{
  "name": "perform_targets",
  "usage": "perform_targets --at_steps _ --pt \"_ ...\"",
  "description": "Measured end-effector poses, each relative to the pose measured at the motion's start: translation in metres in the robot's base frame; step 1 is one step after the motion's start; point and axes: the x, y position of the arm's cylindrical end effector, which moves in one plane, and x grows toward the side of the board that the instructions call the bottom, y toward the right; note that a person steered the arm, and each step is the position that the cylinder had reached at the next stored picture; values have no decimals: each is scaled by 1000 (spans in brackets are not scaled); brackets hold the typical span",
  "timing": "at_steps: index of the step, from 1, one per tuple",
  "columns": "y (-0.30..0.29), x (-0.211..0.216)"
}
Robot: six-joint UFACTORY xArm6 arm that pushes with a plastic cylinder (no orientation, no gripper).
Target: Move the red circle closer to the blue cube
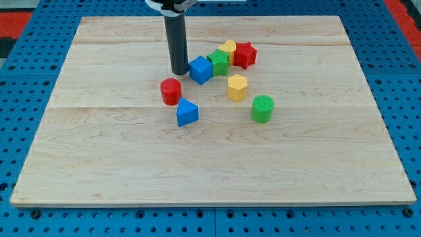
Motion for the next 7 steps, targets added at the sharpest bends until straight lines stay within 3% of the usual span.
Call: perform_targets --at_steps 4,7 --pt "-32 5" --pt "-56 78"
